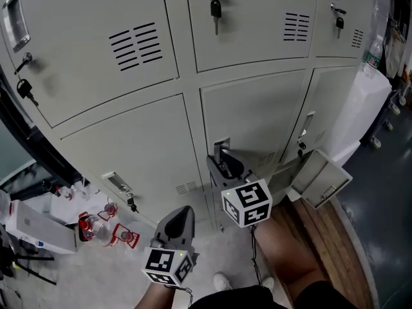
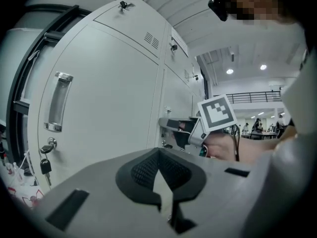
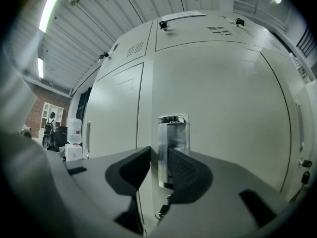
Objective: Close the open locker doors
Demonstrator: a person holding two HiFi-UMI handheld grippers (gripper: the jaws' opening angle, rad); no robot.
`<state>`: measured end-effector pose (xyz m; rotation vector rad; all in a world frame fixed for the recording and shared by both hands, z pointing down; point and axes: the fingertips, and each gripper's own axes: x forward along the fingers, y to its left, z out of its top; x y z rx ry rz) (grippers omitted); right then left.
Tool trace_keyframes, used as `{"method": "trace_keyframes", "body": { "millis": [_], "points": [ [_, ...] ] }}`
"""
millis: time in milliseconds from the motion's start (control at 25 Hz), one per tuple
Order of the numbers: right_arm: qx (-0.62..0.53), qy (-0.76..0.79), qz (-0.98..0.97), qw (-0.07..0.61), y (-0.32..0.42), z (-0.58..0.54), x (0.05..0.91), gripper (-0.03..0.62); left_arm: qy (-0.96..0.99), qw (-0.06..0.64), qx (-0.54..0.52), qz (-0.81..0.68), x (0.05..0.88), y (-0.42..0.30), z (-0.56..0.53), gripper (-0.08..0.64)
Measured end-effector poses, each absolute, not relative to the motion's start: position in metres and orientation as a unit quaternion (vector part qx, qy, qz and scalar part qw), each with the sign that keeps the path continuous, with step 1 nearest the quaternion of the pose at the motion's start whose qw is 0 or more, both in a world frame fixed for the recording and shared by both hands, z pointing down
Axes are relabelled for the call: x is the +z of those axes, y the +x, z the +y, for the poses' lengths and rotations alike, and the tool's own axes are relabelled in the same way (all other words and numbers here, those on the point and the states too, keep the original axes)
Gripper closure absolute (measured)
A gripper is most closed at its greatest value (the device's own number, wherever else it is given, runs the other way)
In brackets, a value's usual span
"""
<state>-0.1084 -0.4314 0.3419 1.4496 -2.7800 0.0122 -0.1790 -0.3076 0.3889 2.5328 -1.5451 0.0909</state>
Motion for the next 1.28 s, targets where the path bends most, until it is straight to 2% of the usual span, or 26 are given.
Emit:
{"method": "trace_keyframes", "body": {
  "millis": [440,720,960,1120,1160,1240,1280],
  "points": [
    [0.011,0.44,-0.898,-0.003,-0.112,-0.437,0.343,0.492,0.854,0.09,0.033,-0.511,0.394,-0.184,-0.311,0.558],
    [0.009,0.444,-0.896,0.0,-0.107,-0.439,0.344,0.459,0.856,0.091,0.035,-0.508,0.396,-0.179,-0.308,0.558],
    [-0.001,0.455,-0.89,0.01,-0.1,-0.439,0.351,0.48,0.854,0.091,0.035,-0.51,0.395,-0.179,-0.305,0.558],
    [0.009,0.462,-0.887,0.006,-0.095,-0.437,0.356,0.466,0.856,0.09,0.034,-0.507,0.394,-0.174,-0.304,0.558],
    [0.014,0.467,-0.884,0.005,-0.091,-0.436,0.357,0.476,0.858,0.089,0.034,-0.506,0.393,-0.172,-0.303,0.558],
    [0.025,0.476,-0.879,0.003,-0.081,-0.434,0.359,0.592,0.86,0.088,0.033,-0.501,0.392,-0.166,-0.303,0.558],
    [0.029,0.478,-0.878,0.002,-0.076,-0.432,0.36,0.591,0.862,0.088,0.033,-0.498,0.391,-0.163,-0.302,0.558]
  ]
}}
